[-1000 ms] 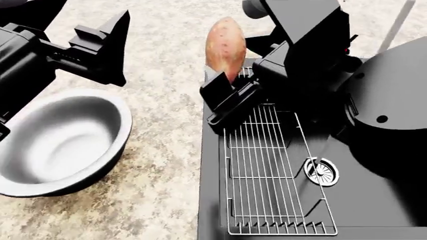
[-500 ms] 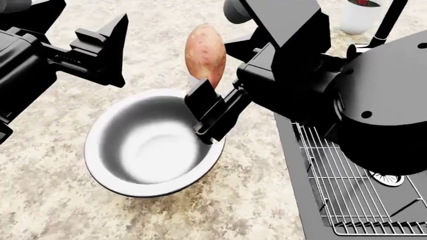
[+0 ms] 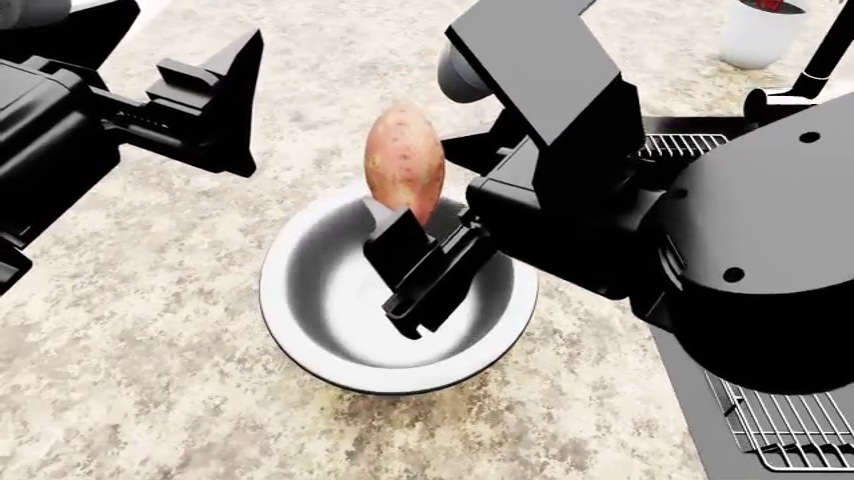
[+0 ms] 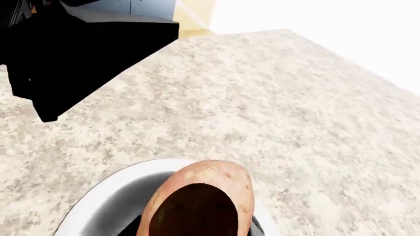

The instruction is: Pick the apricots and kiwis from the sink and place them in one bowl. Place the sweet potato in the other bowl. Then turn off the sink faucet.

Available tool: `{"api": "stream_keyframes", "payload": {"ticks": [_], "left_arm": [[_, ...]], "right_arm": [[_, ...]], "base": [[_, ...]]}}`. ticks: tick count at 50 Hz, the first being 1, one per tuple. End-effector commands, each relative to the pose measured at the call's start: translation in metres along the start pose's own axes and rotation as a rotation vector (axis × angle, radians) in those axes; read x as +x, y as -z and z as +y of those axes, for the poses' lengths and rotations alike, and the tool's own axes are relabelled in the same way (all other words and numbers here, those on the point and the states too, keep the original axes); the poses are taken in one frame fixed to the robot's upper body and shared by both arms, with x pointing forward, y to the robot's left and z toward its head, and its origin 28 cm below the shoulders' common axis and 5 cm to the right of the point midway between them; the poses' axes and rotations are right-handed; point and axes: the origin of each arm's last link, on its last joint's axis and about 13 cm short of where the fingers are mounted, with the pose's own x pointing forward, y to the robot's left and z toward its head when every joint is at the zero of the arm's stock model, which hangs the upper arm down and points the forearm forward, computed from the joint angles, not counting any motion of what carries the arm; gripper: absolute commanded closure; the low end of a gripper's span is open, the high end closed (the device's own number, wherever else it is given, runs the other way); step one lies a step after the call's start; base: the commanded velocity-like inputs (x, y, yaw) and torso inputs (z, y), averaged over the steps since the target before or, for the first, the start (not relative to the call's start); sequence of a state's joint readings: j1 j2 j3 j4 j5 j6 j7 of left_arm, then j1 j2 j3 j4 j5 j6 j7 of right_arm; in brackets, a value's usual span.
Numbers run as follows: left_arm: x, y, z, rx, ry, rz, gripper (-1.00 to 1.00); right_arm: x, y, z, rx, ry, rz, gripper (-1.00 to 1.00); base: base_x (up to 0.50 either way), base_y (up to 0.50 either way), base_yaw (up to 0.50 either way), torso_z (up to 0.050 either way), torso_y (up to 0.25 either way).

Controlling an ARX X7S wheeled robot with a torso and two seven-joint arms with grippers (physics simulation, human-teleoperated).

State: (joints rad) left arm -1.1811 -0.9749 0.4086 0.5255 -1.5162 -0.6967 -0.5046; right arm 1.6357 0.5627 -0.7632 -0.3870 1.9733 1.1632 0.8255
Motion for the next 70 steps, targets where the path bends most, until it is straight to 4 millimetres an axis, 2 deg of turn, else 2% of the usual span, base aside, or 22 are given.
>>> {"api": "stream_keyframes", "payload": {"ticks": [1, 16, 32, 33, 45, 54, 60, 64, 66, 70], "left_arm": [[0.001, 0.001, -0.002, 0.001, 0.01, 0.002, -1.0], [0.003, 0.005, -0.004, 0.001, 0.02, 0.015, -1.0], [0.002, 0.005, -0.002, -0.003, 0.019, 0.014, -1.0], [0.003, 0.005, -0.002, -0.004, 0.02, 0.014, -1.0], [0.002, 0.006, -0.002, -0.012, 0.029, 0.017, -1.0], [-0.003, 0.008, -0.005, -0.042, 0.058, 0.017, -1.0], [-0.006, -0.001, -0.006, -0.107, 0.082, -0.042, -1.0], [-0.007, -0.003, -0.009, -0.112, 0.095, -0.052, -1.0], [-0.008, -0.003, -0.01, -0.108, 0.099, -0.054, -1.0], [-0.009, -0.006, -0.01, -0.105, 0.095, -0.062, -1.0]], "right_arm": [[-0.003, 0.009, 0.005, 0.042, -0.024, 0.063, 1.0], [-0.004, 0.021, 0.011, 0.1, -0.057, 0.117, 1.0], [-0.003, 0.022, 0.012, 0.121, -0.066, 0.136, 1.0], [-0.003, 0.022, 0.012, 0.121, -0.066, 0.137, -1.0], [-0.003, 0.017, 0.011, 0.108, -0.045, 0.111, -1.0], [-0.001, -0.002, 0.002, 0.042, 0.042, -0.032, -1.0], [-0.004, -0.013, -0.005, -0.002, 0.125, -0.107, -1.0], [-0.008, -0.018, -0.009, -0.005, 0.185, -0.137, -1.0], [-0.021, -0.005, -0.002, -0.002, 0.212, -0.14, -1.0], [-0.036, 0.001, 0.005, 0.005, 0.232, -0.167, -1.0]], "base": [[0.0, 0.0, 0.0, 0.0, 0.0], [0.0, 0.0, 0.0, 0.0, 0.0], [0.0, 0.0, 0.0, 0.0, 0.0], [0.0, 0.0, 0.0, 0.0, 0.0], [0.0, 0.0, 0.0, 0.0, 0.0], [0.0, 0.0, 0.0, 0.0, 0.0], [0.0, 0.0, 0.0, 0.0, 0.0], [0.0, 0.0, 0.0, 0.0, 0.0], [0.0, 0.0, 0.0, 0.0, 0.0], [0.0, 0.0, 0.0, 0.0, 0.0]]}}
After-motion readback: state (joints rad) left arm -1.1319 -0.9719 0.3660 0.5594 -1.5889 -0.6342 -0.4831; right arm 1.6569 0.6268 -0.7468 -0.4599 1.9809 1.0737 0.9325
